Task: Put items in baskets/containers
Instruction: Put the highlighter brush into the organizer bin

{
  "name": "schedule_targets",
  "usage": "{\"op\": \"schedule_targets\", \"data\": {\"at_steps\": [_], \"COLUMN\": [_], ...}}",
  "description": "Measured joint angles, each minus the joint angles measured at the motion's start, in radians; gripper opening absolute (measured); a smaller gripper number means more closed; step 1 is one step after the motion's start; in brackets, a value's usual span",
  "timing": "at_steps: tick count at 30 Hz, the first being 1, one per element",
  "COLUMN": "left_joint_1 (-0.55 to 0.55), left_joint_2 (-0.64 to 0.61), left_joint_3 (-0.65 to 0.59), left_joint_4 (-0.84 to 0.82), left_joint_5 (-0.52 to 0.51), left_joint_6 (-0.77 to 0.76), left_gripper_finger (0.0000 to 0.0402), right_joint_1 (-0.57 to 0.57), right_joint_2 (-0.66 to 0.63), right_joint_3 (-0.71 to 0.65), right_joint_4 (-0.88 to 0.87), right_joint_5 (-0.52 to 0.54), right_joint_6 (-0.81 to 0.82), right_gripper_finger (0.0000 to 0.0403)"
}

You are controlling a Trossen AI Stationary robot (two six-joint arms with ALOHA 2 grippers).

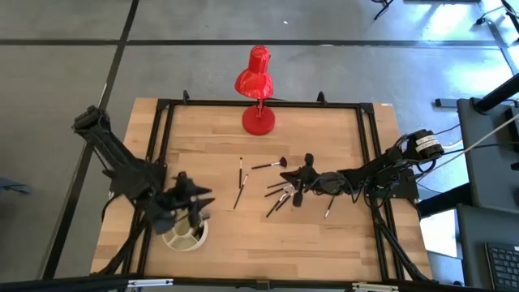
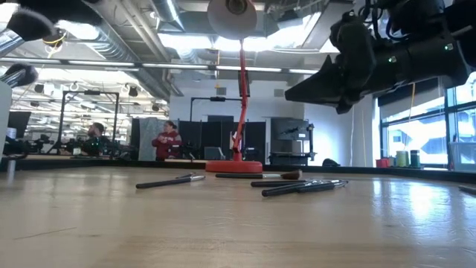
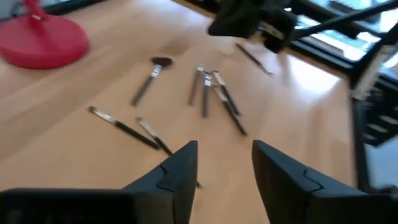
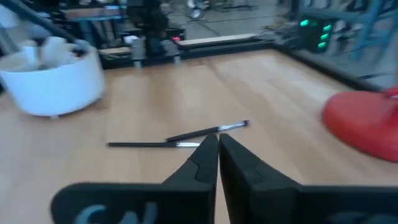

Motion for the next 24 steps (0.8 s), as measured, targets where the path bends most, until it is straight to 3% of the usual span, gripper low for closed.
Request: {"op": "schedule_targets", "data": {"at_steps": [3,5,8,11,19,24], "left_joint_1": [0.154,0.289,0.474,0.608,0.786,0.832], "left_joint_2": [-0.003,0.013,0.077,0.165,0.452,0.633], "left_joint_3": [0.0,0.0,0.0,0.0,0.001,0.135], "left_joint_4": [0.008,0.04,0.146,0.331,0.852,0.854], "left_joint_5": [0.089,0.214,0.405,0.482,0.604,0.635], "left_joint_6": [0.026,0.036,0.184,0.359,0.686,0.763], "left_gripper_finger": [0.0167,0.0174,0.0181,0.0182,0.0179,0.018], "right_joint_1": [0.0,-0.001,-0.007,-0.012,-0.085,-0.113], "right_joint_2": [-0.021,-0.077,-0.212,-0.389,-0.789,-0.902], "right_joint_3": [0.0,0.0,0.0,0.0,0.001,0.001], "right_joint_4": [-0.005,-0.015,-0.059,-0.133,-0.501,-0.699], "right_joint_5": [0.06,0.08,0.112,0.158,0.357,0.344], "right_joint_6": [-0.049,-0.058,-0.088,-0.133,-0.087,0.1], "right_gripper_finger": [0.0017,0.0016,0.0007,0.0004,0.0009,0.0004]}}
